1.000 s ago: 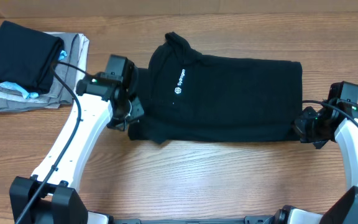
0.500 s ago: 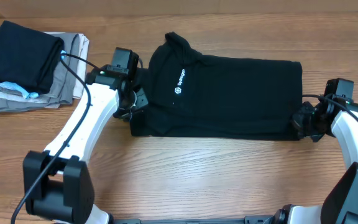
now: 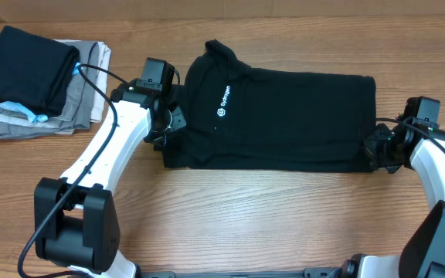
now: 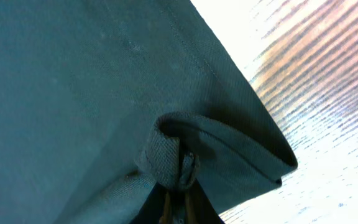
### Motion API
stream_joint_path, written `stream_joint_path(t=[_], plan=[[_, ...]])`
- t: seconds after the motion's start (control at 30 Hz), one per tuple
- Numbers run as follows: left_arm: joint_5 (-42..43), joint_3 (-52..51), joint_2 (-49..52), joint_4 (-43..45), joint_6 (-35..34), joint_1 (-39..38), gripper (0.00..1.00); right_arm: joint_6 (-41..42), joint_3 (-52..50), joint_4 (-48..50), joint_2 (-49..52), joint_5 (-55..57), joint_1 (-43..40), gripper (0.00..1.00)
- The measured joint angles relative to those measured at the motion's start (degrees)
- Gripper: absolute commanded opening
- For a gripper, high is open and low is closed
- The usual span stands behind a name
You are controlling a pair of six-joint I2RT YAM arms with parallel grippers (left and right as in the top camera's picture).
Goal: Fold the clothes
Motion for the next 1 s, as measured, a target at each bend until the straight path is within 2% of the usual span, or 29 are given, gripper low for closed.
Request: stream_joint_path(t=[0.2, 0.3, 0.43, 0.57, 0.63, 0.67, 0.73, 0.8, 0.83, 1.0], plan=[[-0.61, 0.00, 0.09, 1.20, 0.00, -0.02, 0.04, -0.02, -1.68, 3.45, 0.24, 0.00, 0.00, 0.14], [-0.70, 0.00, 0.07, 1.66, 0.00, -0.13, 0.04, -0.13, -3.34, 5.11, 0.24, 0.00, 0.00, 0.34], [-0.85, 0.00, 0.09, 2.45, 0.00, -0.52, 0.04, -0.04, -4.11, 6.38, 0.33, 0.28, 0.00, 0.36], [-0.85, 0.00, 0.09, 3.91, 0.00, -0.63, 0.05, 1.31, -4.15, 7.87, 0.33, 0.48, 0.00, 0.47], [-0.83, 0.00, 0.09, 4.87, 0.00, -0.63, 0.10, 1.84, -4.17, 8.50, 0.33, 0.44, -0.02, 0.55], [-0.85, 0.00, 0.09, 5.18, 0.07, -0.63, 0.17, 2.03, -4.15, 8.90, 0.33, 0.28, -0.02, 0.57], [-0.87, 0.00, 0.09, 5.95, 0.35, -0.63, 0.34, 2.54, -4.17, 9.42, 0.33, 0.00, 0.00, 0.59], [-0.90, 0.00, 0.09, 7.10, 1.27, -0.63, 0.61, 2.84, -4.17, 10.56, 0.33, -0.35, 0.00, 0.60], [-0.94, 0.00, 0.09, 7.56, 2.08, -0.63, 0.72, 2.91, -4.17, 10.91, 0.33, -0.52, -0.02, 0.60], [-1.20, 0.04, 0.09, 8.59, 5.09, -0.63, 0.75, 1.99, -2.73, 8.90, 0.46, -2.45, 0.00, 0.61]])
